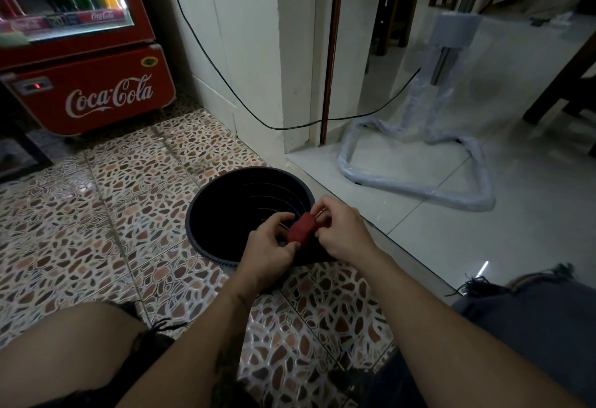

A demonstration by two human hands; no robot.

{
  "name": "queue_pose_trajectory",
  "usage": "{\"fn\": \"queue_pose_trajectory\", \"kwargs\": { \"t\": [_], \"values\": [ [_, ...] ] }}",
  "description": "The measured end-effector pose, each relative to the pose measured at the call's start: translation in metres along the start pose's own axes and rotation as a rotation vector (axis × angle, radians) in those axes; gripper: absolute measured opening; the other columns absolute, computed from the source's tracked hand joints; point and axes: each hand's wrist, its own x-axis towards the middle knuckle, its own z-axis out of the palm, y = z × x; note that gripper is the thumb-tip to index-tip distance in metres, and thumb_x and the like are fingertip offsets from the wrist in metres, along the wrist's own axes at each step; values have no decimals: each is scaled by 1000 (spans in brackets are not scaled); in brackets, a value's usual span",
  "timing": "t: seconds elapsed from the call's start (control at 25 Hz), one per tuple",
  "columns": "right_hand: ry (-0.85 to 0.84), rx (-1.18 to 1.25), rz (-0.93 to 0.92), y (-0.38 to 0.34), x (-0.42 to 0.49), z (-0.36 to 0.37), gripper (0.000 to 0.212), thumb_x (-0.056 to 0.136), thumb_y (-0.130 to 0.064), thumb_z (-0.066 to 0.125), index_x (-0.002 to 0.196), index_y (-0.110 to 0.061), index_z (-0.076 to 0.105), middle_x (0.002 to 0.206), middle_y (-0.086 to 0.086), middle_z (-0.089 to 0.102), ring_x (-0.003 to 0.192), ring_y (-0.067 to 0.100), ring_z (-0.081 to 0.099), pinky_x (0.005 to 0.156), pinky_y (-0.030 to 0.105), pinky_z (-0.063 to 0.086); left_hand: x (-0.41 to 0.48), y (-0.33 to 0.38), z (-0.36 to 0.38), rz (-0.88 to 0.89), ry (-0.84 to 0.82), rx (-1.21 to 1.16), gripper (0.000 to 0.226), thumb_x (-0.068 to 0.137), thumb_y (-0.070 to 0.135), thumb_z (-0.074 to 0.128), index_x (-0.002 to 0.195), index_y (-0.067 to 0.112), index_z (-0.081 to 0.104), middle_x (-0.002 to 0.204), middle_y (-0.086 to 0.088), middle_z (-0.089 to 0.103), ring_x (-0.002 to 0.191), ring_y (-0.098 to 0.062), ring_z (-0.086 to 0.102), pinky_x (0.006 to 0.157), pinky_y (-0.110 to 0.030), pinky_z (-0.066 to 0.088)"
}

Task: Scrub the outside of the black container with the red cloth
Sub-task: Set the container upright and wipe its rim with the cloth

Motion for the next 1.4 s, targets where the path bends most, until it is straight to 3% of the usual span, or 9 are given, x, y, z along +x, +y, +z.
{"fn": "queue_pose_trajectory", "kwargs": {
  "t": [0.12, 0.36, 0.56, 0.68, 0.88, 1.08, 1.24, 1.32, 1.4],
  "values": [
    [-57, 89, 77, 4, -2, -3, 45, 69, 2, 63, 93, -34, 55, 82, -1, 66, 77, 21, 64, 64, 42, 56, 4, 5, 1, 9, 23, -89, 53, 79, 2, 72, 121, 33, 63, 91, 1, 72, 84, -13, 70, 71, -26, 57],
    [-90, 110, 166, 7, 2, -4, 51, 72, -1, 65, 108, -34, 52, 85, 7, 70, 74, 20, 67, 64, 38, 54, 2, 22, 4, 40, 24, -78, 50, 80, 0, 72, 113, 35, 63, 88, 4, 71, 79, -8, 68, 64, -14, 51],
    [-412, -38, 306, 18, -2, -18, 16, 87, -12, 68, 100, -18, 75, 95, 10, 76, 86, 26, 74, 79, 40, 60, 5, 38, 0, 75, 121, -159, 40, 82, 0, 69, 102, 34, 65, 84, 3, 71, 73, -12, 68, 60, -21, 52],
    [-265, 41, 300, 18, 4, -25, 12, 90, -10, 62, 91, -16, 72, 95, 11, 75, 90, 27, 71, 80, 40, 55, 9, 40, -14, 55, 126, -131, 38, 80, 5, 69, 100, 36, 64, 84, 2, 70, 71, -17, 68, 58, -25, 55],
    [-84, 107, 228, -4, 39, -26, 15, 87, -10, 61, 80, -20, 68, 84, 5, 71, 80, 21, 67, 65, 30, 48, 16, 31, -36, -51, 122, -143, 36, 83, 3, 69, 104, 31, 62, 90, -4, 68, 73, -16, 64, 53, -11, 45],
    [7, 232, 216, -23, 69, 0, 19, 87, -12, 61, 103, -22, 59, 100, 8, 67, 84, 25, 69, 77, 46, 60, 26, 11, -38, -150, 279, -175, 32, 92, 5, 61, 111, 30, 67, 111, -5, 67, 97, -20, 67, 75, -21, 53],
    [-137, -212, -24, -2, 48, 15, 49, 78, -18, 61, 126, -25, 48, 126, 1, 46, 114, 23, 50, 95, 43, 49, 23, -12, -16, -188, 51, 299, 52, 84, 23, 62, 135, 22, 58, 133, -5, 52, 121, -27, 56, 107, -34, 43],
    [-286, -487, -160, 20, 29, 22, 62, 76, -21, 61, 137, -24, 49, 138, -1, 41, 126, 22, 40, 106, 41, 42, 12, -15, 4, -184, -164, 516, 42, 78, 34, 59, 120, 29, 62, 120, -1, 59, 111, -26, 60, 98, -46, 48],
    [-329, -573, -210, 41, 17, 30, 63, 83, -25, 57, 144, -24, 47, 150, -2, 34, 137, 23, 33, 113, 43, 36, 4, -20, 17, -150, -196, 639, 29, 82, 34, 55, 109, 26, 64, 109, -1, 63, 101, -26, 63, 89, -45, 51]
  ]
}}
